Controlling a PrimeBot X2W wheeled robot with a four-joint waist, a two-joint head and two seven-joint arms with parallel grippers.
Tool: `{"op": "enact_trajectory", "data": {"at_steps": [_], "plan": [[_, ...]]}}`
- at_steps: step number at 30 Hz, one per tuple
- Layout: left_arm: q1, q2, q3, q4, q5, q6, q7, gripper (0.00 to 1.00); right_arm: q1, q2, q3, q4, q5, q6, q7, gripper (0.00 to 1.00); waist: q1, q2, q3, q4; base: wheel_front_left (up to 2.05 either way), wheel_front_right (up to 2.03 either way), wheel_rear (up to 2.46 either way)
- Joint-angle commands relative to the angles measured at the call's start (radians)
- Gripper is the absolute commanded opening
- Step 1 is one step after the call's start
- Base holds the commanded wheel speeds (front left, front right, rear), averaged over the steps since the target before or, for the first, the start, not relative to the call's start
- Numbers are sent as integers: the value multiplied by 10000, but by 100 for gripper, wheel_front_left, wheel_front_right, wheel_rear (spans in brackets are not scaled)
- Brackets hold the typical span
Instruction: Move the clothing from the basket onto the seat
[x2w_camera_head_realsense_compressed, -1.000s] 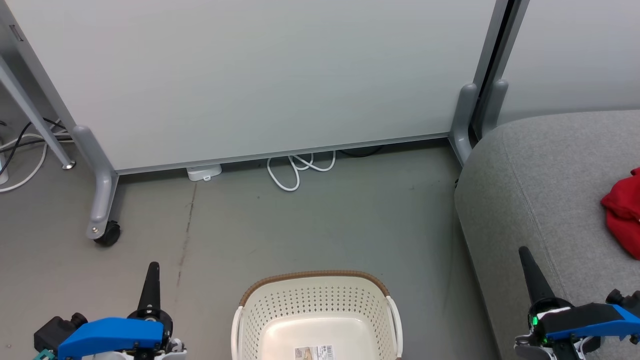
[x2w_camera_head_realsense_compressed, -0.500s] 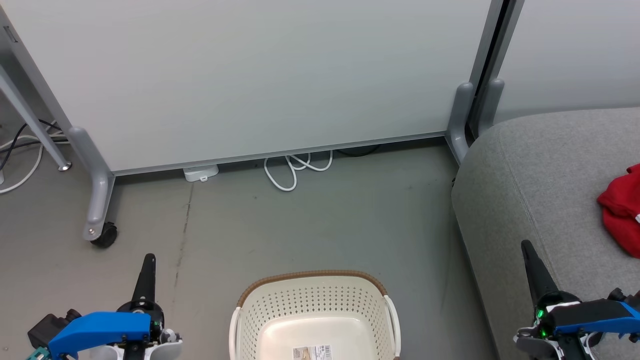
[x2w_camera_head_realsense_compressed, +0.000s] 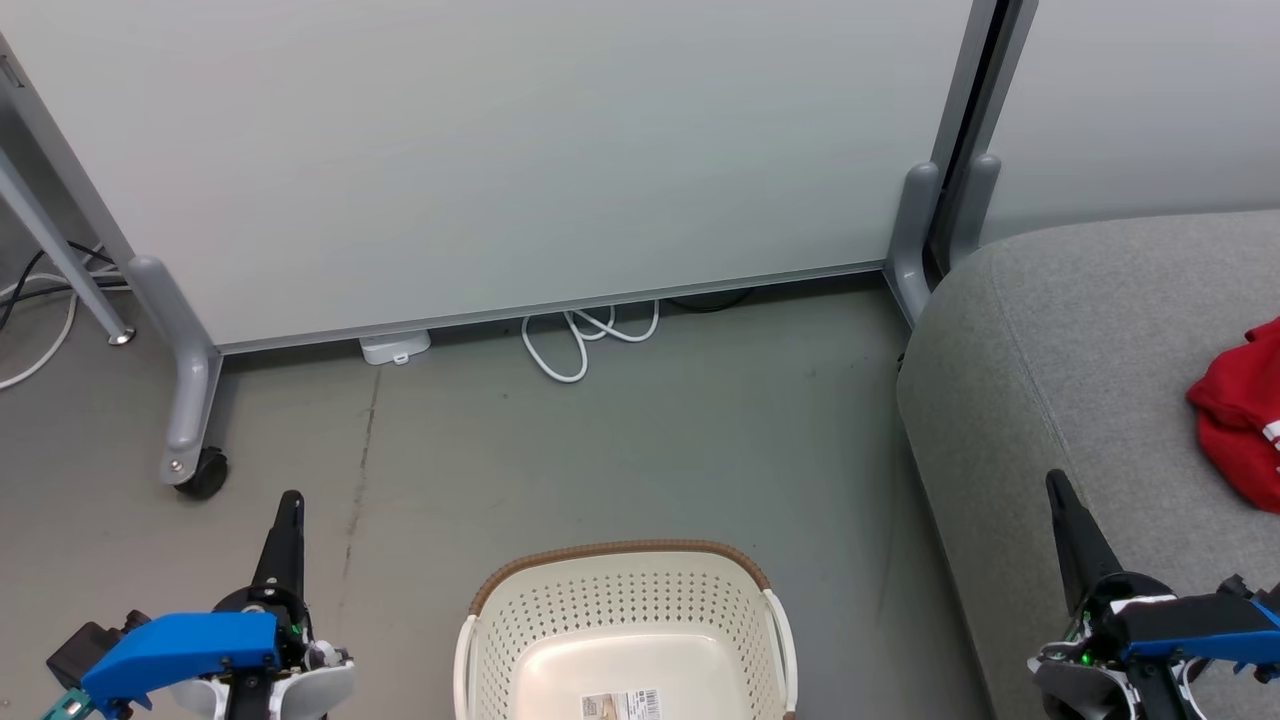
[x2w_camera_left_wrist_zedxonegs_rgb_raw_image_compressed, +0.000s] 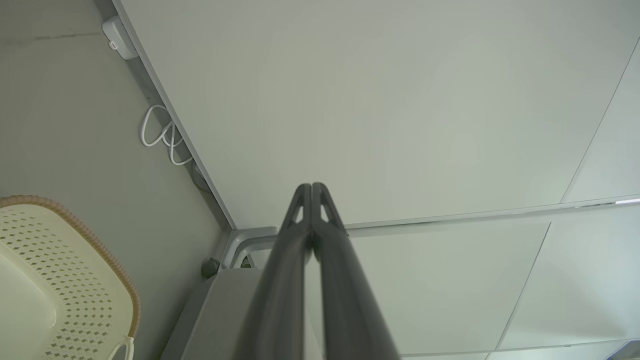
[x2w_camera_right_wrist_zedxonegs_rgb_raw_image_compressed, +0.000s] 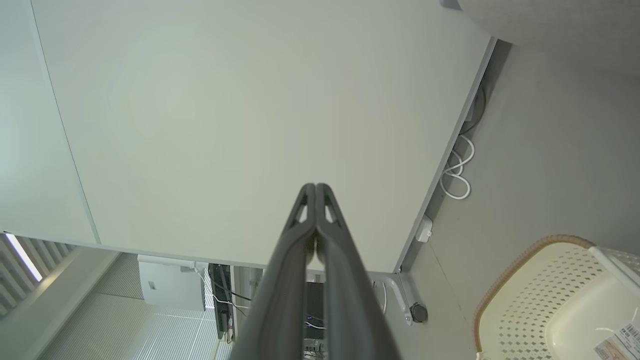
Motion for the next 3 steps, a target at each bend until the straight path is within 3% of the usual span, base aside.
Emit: {"op": "enact_trajectory", "data": {"at_steps": [1, 3], "plan": [[-184, 2, 62, -70, -145, -26, 40, 0, -128, -74, -32, -37, 185, 6, 34, 0, 0, 0, 1, -7, 0, 0, 0], [-192, -5, 88, -85, -272, -27, 97, 0, -148, -75, -36, -35, 339, 7, 57, 0, 0, 0, 2, -19, 0, 0, 0]]}}
